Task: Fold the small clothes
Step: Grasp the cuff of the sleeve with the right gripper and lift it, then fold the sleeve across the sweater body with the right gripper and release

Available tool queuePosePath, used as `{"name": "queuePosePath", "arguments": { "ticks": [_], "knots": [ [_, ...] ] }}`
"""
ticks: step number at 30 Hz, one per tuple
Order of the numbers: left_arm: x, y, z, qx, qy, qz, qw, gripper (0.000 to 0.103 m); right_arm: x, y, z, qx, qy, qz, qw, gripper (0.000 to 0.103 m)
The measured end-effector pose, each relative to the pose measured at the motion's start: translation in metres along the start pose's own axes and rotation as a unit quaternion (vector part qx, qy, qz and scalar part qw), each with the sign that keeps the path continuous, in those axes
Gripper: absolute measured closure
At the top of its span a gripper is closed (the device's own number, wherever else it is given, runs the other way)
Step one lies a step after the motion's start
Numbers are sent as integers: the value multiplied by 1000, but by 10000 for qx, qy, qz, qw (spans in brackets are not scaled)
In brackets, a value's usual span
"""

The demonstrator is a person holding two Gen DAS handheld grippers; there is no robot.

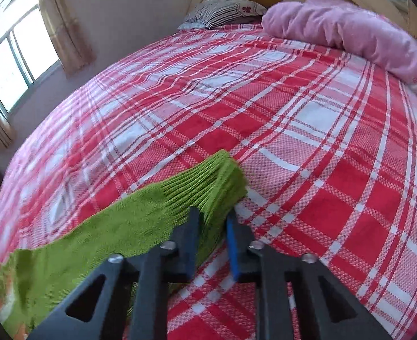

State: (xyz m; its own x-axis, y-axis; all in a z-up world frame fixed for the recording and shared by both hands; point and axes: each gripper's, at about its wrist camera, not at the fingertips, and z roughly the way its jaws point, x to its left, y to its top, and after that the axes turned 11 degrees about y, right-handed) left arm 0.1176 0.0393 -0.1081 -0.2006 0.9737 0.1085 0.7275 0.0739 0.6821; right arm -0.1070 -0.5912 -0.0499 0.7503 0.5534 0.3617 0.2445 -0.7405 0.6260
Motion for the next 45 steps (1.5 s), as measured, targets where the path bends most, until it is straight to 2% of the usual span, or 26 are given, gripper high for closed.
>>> {"name": "queuePosePath", "arguments": {
  "ticks": [2,6,9,12,15,20,23,24,29,34,39,41,42,43,45],
  "knots": [
    [2,0,1,-3,-50,-22,10000,0,-7,4,-12,-48,365,281,9989,95],
    [4,0,1,-40,-113,-35,9999,0,25,9,-44,-314,875,30,9957,95],
    [4,0,1,-64,-159,-39,9998,0,76,5,-80,-478,1361,-377,9888,95],
    [5,-1,0,-97,-205,-47,9997,0,132,-7,-109,-499,1919,-812,9768,95],
    [5,-1,0,-113,-221,-43,9997,0,199,-34,-132,-366,2560,-1234,9581,95],
    [8,-4,-2,-163,-295,-49,9994,0,316,-104,-144,186,3548,-1900,9152,95],
    [11,-5,-3,-216,-406,-70,9989,0,378,-151,-128,595,3886,-2140,8942,95],
    [13,-5,-4,-235,-459,-107,9986,0,400,-170,-118,825,4054,-2182,8839,95],
    [24,-6,-5,-335,-831,-382,9952,0,465,-235,-73,1634,4489,-2409,8448,95],
    [21,-6,-5,-373,-817,-367,9953,0,487,-280,-32,2288,4645,-2500,8182,95],
    [24,-8,-5,-393,-863,-401,9947,0,489,-303,-12,2680,5027,-2564,7808,92],
    [24,-8,-6,-400,-852,-393,9948,0,492,-311,-2,2956,5045,-2518,7711,92],
    [24,-8,-5,-397,-853,-392,9948,0,493,-315,2,3115,5028,-2500,7666,83],
    [24,-8,-6,-397,-845,-385,9949,0,496,-319,8,3392,5054,-2407,7560,78],
    [24,-8,-6,-400,-833,-377,9950,0,494,-320,11,3671,5280,-2114,7360,60]
  ]
}}
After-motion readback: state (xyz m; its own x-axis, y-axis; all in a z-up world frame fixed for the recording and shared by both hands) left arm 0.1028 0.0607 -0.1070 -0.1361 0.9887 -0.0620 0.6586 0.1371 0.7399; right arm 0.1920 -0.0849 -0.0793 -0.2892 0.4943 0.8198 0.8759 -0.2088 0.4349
